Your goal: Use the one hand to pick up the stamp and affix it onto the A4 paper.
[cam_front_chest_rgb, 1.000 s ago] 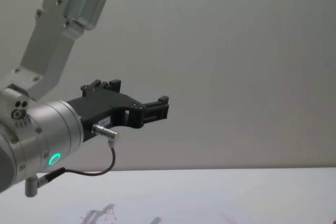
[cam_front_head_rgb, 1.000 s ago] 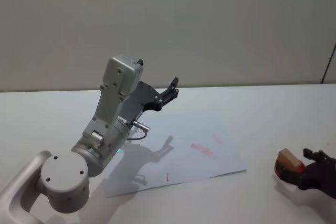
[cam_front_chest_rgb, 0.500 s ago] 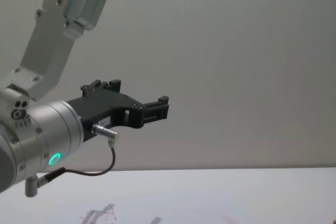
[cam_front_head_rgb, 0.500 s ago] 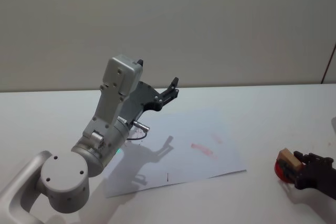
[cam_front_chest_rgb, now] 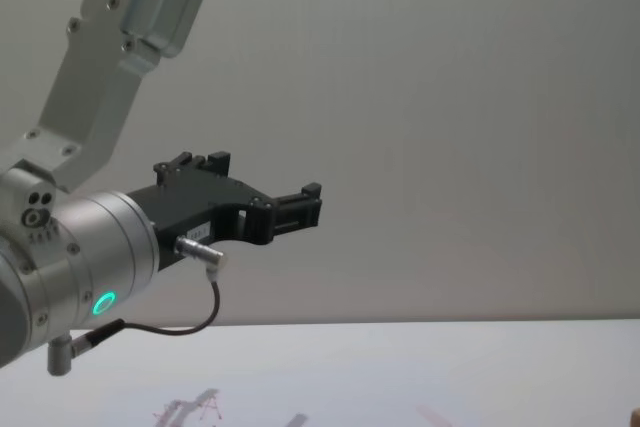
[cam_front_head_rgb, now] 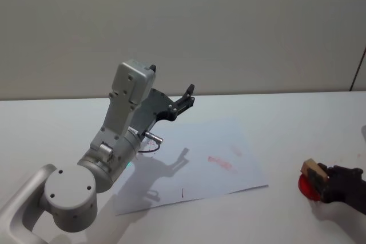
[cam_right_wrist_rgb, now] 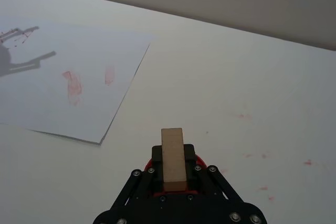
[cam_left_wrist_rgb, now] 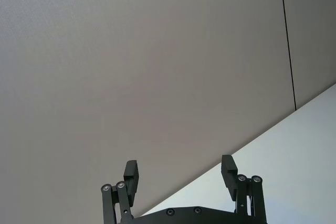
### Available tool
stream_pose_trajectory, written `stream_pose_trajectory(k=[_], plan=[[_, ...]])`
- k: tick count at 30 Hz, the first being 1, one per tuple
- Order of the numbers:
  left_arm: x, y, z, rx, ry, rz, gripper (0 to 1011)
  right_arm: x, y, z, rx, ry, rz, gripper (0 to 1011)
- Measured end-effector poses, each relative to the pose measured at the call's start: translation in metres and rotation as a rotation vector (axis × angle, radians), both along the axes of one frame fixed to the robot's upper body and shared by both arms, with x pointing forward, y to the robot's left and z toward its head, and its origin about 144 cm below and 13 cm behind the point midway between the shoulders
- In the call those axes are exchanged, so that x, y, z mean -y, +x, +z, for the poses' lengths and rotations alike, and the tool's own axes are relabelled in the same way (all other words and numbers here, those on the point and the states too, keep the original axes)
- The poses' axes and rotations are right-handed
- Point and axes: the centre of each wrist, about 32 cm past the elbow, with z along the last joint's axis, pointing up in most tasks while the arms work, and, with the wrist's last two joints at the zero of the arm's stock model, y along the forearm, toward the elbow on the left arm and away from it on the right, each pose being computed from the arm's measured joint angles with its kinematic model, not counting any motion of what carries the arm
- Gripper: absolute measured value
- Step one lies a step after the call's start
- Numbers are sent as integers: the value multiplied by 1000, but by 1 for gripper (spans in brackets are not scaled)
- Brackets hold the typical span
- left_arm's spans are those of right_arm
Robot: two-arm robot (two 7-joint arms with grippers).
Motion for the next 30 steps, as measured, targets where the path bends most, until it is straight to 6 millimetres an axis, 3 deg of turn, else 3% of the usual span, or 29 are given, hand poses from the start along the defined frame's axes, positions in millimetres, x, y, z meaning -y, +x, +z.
stream_pose_trajectory(k=[11, 17, 30], plan=[[0, 0, 0, 0, 0, 0, 1001, -1, 9, 17, 102, 7, 21, 216], [0, 0, 0, 0, 0, 0, 1001, -8, 26, 29, 169, 36, 76, 216], [0, 0, 0, 0, 0, 0, 1001, -27, 62, 24, 164, 95, 209, 216]])
